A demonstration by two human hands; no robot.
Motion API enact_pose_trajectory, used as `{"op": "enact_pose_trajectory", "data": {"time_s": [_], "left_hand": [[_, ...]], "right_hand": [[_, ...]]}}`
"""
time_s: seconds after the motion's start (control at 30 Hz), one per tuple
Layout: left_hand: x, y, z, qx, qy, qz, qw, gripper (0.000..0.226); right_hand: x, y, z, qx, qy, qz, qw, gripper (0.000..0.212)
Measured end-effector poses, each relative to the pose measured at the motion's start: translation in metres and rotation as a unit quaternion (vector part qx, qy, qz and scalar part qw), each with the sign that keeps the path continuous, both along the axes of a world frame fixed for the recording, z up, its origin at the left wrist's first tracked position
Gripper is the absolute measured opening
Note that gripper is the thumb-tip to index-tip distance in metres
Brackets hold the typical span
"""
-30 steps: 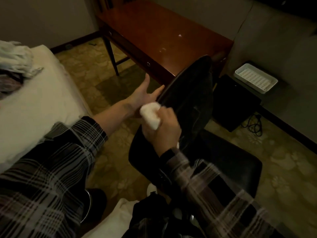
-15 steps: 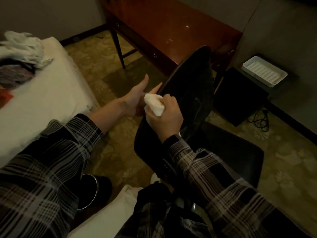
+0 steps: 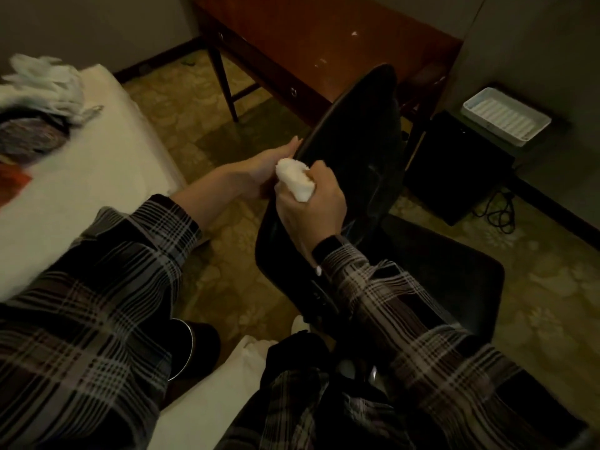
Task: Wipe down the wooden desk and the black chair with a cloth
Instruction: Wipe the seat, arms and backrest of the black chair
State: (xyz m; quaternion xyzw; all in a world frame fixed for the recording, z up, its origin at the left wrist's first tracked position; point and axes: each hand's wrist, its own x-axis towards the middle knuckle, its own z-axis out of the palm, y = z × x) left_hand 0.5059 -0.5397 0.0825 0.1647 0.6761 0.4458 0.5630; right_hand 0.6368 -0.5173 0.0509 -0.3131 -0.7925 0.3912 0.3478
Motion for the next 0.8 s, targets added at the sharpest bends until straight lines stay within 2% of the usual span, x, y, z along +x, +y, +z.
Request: {"op": "enact_pose_trajectory", "data": {"time_s": [0.03,0.1,0.17,0.27,0.37,0.47,0.6,0.7,0.8], "left_hand": [[-0.001,0.000,-0.001,-0.004,0.024,-0.023,0.999,0.048],[-0.002,0.002,-0.003,0.005,0.060,-0.073,0.996,0.059],[-0.003,0.002,-0.005,0.021,0.075,-0.102,0.992,0.070],[-0.003,0.002,-0.003,0.013,0.087,-0.130,0.988,0.073],[0.006,0.003,0.003,0.016,0.109,-0.122,0.987,0.068],[0.013,0.004,0.007,0.023,0.130,-0.116,0.984,0.065],[0.020,0.001,0.003,0.041,0.204,-0.094,0.974,0.064],[0.026,-0.003,-0.004,0.064,0.263,-0.077,0.960,0.061],[0.025,-0.009,-0.007,0.060,0.298,-0.062,0.951,0.056]], "right_hand": [[0.002,-0.008,-0.008,0.045,0.000,-0.004,0.999,0.030],[0.015,-0.028,-0.027,0.107,0.018,-0.001,0.994,0.032],[0.029,-0.041,-0.041,0.121,0.031,0.016,0.992,0.033],[0.039,-0.048,-0.050,0.129,0.038,0.034,0.990,0.036],[0.052,-0.047,-0.055,0.139,0.033,0.079,0.987,0.039],[0.067,-0.039,-0.049,0.080,0.021,0.139,0.987,0.036],[0.053,-0.026,-0.016,0.008,0.064,0.089,0.994,0.033],[0.041,-0.041,-0.019,0.042,0.047,0.099,0.993,0.030],[0.051,-0.064,-0.055,0.086,0.029,0.084,0.992,0.037]]}}
